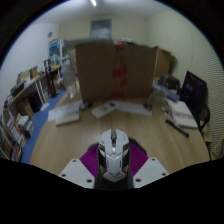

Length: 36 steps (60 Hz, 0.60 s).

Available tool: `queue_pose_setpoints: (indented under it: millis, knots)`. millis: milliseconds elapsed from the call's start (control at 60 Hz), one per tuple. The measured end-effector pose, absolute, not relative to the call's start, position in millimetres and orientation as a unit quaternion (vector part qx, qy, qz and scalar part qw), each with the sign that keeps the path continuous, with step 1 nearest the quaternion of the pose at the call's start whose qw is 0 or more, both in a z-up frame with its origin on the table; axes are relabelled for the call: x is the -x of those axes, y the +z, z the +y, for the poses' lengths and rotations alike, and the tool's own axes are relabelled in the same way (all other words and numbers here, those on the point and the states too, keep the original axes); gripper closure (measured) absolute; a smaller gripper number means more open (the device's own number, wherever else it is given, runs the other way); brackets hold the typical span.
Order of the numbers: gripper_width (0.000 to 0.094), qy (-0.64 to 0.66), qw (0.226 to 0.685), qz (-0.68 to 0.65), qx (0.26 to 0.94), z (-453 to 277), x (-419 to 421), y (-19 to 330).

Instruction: Arrange mouse

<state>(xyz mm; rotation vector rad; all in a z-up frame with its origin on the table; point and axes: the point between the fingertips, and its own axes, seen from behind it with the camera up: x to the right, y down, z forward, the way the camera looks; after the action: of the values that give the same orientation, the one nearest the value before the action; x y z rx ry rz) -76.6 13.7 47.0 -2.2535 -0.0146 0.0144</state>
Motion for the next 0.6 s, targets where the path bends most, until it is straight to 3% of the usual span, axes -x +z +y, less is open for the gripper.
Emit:
queue_pose_setpoints:
  millis: [133, 167, 200, 217, 317, 333, 400, 417, 433, 450, 600]
  knots:
    - [0.0546, 0.019, 0.389, -0.008, 0.921, -4.1, 66.9, -17.1]
    - [0.0538, 0.022, 0.405, -0.008, 0.914, -0.1, 65.7, -16.0]
    - [0.0456, 0.022, 0.405, -0.009, 0.914, -1.6, 68.3, -14.6]
    - [0.0474, 0.022, 0.404, -0.010, 0.914, -0.7, 68.0, -14.7]
    - [0.0357, 0.025, 0.388, -0.010, 0.921, -2.4, 68.5, -16.0]
    - [0.0265, 0.027, 0.384, -0.008, 0.923, -3.5, 69.2, -15.3]
    - [0.0039, 0.033, 0.369, 0.011, 0.929, -12.4, 71.3, -10.9]
    - [0.0080, 0.035, 0.367, 0.015, 0.929, -14.5, 72.7, -8.8]
    - [0.0040, 0.039, 0.366, 0.017, 0.930, -17.6, 74.8, -6.5]
    - [0.0092, 0.040, 0.363, 0.019, 0.931, -22.0, 76.8, -4.3]
    - [0.0097, 0.007, 0.370, 0.025, 0.928, -69.1, 84.3, 32.3]
